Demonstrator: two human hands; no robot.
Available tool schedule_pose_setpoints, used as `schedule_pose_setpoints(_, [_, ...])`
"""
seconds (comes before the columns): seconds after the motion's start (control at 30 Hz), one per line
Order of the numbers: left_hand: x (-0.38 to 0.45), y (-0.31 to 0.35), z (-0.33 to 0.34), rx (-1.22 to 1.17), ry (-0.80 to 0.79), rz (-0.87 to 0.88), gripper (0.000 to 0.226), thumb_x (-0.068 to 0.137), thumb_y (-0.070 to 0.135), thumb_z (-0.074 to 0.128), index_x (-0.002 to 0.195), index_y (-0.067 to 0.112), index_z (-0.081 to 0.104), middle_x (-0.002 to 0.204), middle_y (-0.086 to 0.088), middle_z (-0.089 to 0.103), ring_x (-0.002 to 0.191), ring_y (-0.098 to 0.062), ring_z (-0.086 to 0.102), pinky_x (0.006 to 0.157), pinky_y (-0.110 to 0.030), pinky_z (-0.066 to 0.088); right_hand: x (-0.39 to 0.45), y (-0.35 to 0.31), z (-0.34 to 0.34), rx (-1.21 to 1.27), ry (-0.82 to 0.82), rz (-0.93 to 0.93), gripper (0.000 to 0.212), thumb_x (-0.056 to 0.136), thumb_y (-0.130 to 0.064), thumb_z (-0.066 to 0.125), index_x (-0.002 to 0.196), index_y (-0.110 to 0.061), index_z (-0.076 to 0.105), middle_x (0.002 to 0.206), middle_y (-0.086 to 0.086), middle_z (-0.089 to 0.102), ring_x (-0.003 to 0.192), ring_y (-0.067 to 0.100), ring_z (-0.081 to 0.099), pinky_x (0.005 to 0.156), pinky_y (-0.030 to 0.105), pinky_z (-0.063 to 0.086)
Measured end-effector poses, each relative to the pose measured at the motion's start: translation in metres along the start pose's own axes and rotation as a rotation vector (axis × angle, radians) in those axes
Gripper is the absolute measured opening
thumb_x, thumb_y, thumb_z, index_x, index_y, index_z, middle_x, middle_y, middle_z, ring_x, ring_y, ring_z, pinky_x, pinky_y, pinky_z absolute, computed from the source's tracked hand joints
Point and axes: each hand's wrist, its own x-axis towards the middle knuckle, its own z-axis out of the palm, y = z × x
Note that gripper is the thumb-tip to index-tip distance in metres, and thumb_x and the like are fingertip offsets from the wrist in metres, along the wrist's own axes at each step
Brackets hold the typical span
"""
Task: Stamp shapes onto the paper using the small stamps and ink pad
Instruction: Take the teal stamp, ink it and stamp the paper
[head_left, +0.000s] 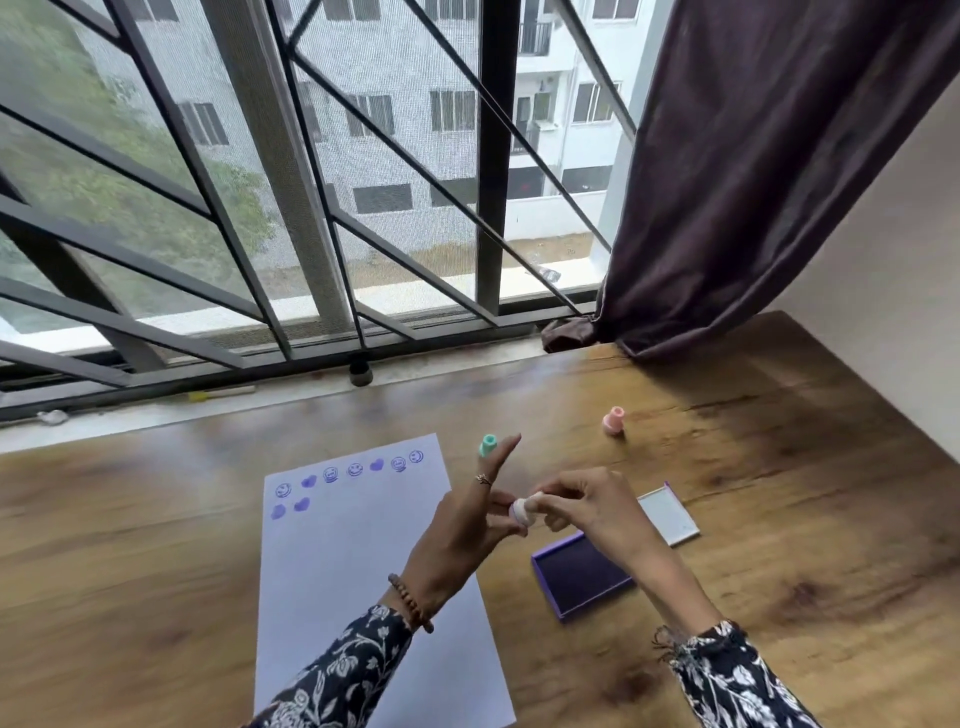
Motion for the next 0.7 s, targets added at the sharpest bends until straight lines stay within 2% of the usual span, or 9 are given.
schedule_pose_setpoints(0.07, [0.000,-0.005,0.007,-0.025,0.053,0.000,0.091,0.076,0.012,0.072,0.126,0.062,0.015,0.093,-0.001,0.073,0.086,-0.004,0.067,0.083,-0.022,0.052,0.005,0.005,0.001,-0.008,0.023,0.031,0.005,0.075,-0.016,0.073,0.075,-0.012,0.075,0.061,0.000,0.069,0.047,0.003,0.061,0.052,0.014,0.051])
schedule_pose_setpoints(0.17, [0.003,-0.017,0.017,-0.074,0.109,-0.040,0.081,0.078,0.015,0.071,0.130,0.051,0.022,0.097,0.001,0.072,0.090,-0.002,0.066,0.085,-0.022,0.052,0.014,0.014,0.001,-0.072,0.007,0.057,0.007,0.079,-0.017,0.069,0.078,-0.012,0.073,0.070,0.008,0.072,0.055,0.008,0.063,0.055,0.018,0.052])
schedule_pose_setpoints(0.23, [0.007,-0.026,0.022,-0.061,0.151,-0.080,0.074,0.078,0.017,0.071,0.132,0.041,0.027,0.102,0.002,0.067,0.093,0.003,0.062,0.085,-0.018,0.050,0.026,0.022,-0.002,-0.156,0.045,0.050,0.008,0.080,-0.016,0.067,0.084,-0.011,0.073,0.074,0.006,0.069,0.062,0.010,0.062,0.061,0.022,0.050])
schedule_pose_setpoints(0.3, [0.012,-0.036,0.022,0.001,0.232,-0.082,0.071,0.075,0.016,0.073,0.132,0.031,0.033,0.108,0.002,0.059,0.097,0.002,0.055,0.084,-0.010,0.044,0.043,0.030,-0.009,-0.264,0.165,0.038,0.015,0.080,-0.014,0.065,0.093,-0.012,0.072,0.081,0.001,0.063,0.073,0.011,0.057,0.071,0.024,0.044])
schedule_pose_setpoints(0.37, [0.020,-0.045,0.019,0.107,0.326,-0.107,0.070,0.073,0.020,0.075,0.131,0.026,0.036,0.113,0.001,0.053,0.102,-0.007,0.049,0.090,-0.018,0.040,0.061,0.034,-0.014,-0.346,0.244,0.029,0.021,0.081,-0.013,0.063,0.101,-0.012,0.070,0.089,0.001,0.057,0.079,0.011,0.055,0.075,0.020,0.038])
schedule_pose_setpoints(0.43, [0.034,-0.050,0.017,0.233,0.388,-0.194,0.071,0.070,0.026,0.075,0.129,0.023,0.037,0.117,-0.004,0.050,0.106,-0.020,0.045,0.092,-0.032,0.036,0.077,0.037,-0.017,-0.411,0.248,0.034,0.025,0.083,-0.012,0.059,0.107,-0.014,0.066,0.097,0.004,0.059,0.085,0.016,0.060,0.078,0.023,0.040])
schedule_pose_setpoints(0.5, [0.048,-0.050,0.016,0.294,0.374,-0.289,0.066,0.071,0.030,0.074,0.128,0.023,0.040,0.120,-0.005,0.050,0.111,-0.024,0.043,0.089,-0.035,0.030,0.087,0.039,-0.015,-0.462,0.221,0.059,0.029,0.085,-0.010,0.056,0.112,-0.017,0.062,0.108,0.007,0.062,0.095,0.023,0.062,0.083,0.029,0.043])
schedule_pose_setpoints(0.6, [0.060,-0.051,0.016,0.366,0.304,-0.309,0.039,0.077,0.030,0.067,0.113,0.021,0.054,0.117,-0.002,0.058,0.111,-0.024,0.046,0.081,-0.032,0.020,0.085,0.038,-0.009,-0.601,0.232,0.072,0.031,0.087,-0.012,0.052,0.117,-0.020,0.058,0.117,0.006,0.060,0.103,0.026,0.058,0.078,0.030,0.043])
schedule_pose_setpoints(0.7, [0.054,-0.049,0.015,0.337,0.296,-0.224,0.022,0.080,0.027,0.063,0.100,0.023,0.058,0.106,0.003,0.066,0.104,-0.018,0.054,0.075,-0.027,0.014,0.064,0.030,-0.001,-0.662,0.387,-0.111,0.026,0.086,-0.017,0.058,0.112,-0.021,0.061,0.109,0.003,0.062,0.093,0.021,0.058,0.069,0.021,0.039])
